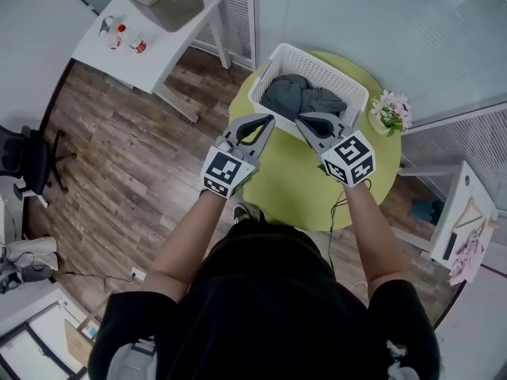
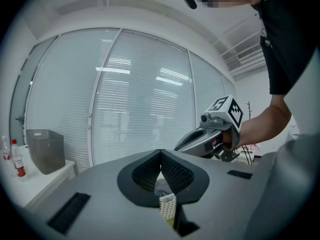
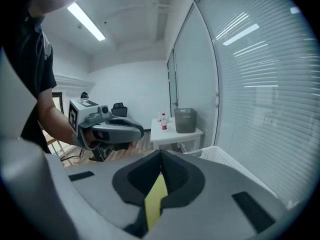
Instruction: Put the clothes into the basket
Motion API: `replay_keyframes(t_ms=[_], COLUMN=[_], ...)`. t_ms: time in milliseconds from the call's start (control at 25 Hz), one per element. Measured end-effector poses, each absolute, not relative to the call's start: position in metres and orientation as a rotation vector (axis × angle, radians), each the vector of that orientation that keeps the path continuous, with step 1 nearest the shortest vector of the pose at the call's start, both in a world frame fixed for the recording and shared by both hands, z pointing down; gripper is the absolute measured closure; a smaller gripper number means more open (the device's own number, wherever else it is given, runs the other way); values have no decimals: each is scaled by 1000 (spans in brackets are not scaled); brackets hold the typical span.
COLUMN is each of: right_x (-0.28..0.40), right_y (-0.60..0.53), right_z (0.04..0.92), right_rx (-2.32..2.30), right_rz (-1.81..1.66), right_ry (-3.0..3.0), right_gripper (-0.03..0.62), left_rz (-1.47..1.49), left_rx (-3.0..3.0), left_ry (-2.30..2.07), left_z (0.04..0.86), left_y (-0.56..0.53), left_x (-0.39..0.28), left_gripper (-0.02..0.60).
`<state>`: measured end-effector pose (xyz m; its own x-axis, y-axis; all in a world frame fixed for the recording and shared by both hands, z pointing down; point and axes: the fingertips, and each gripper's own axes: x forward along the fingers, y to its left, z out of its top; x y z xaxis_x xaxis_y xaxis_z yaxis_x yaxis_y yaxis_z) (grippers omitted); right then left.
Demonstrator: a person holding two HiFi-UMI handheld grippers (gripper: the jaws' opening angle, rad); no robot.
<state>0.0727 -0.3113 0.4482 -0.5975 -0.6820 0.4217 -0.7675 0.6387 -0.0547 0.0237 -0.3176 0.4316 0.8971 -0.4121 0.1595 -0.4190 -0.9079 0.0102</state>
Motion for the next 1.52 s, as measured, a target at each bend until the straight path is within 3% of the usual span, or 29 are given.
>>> replay_keyframes(t_ms=[360, 1520], right_x=[49, 41], right_y=[-255, -158], right_z=[387, 378], right_rx=[1327, 1628], right_rz=[266, 175], right_ry=[-2685, -2649], right_gripper=[569, 569], left_rz=[181, 129], left_rx=[3069, 3082], left_ry=[-572, -348], left_z=[387, 382], left_y=[-269, -186], left_x=[3, -3], left_gripper=[572, 572])
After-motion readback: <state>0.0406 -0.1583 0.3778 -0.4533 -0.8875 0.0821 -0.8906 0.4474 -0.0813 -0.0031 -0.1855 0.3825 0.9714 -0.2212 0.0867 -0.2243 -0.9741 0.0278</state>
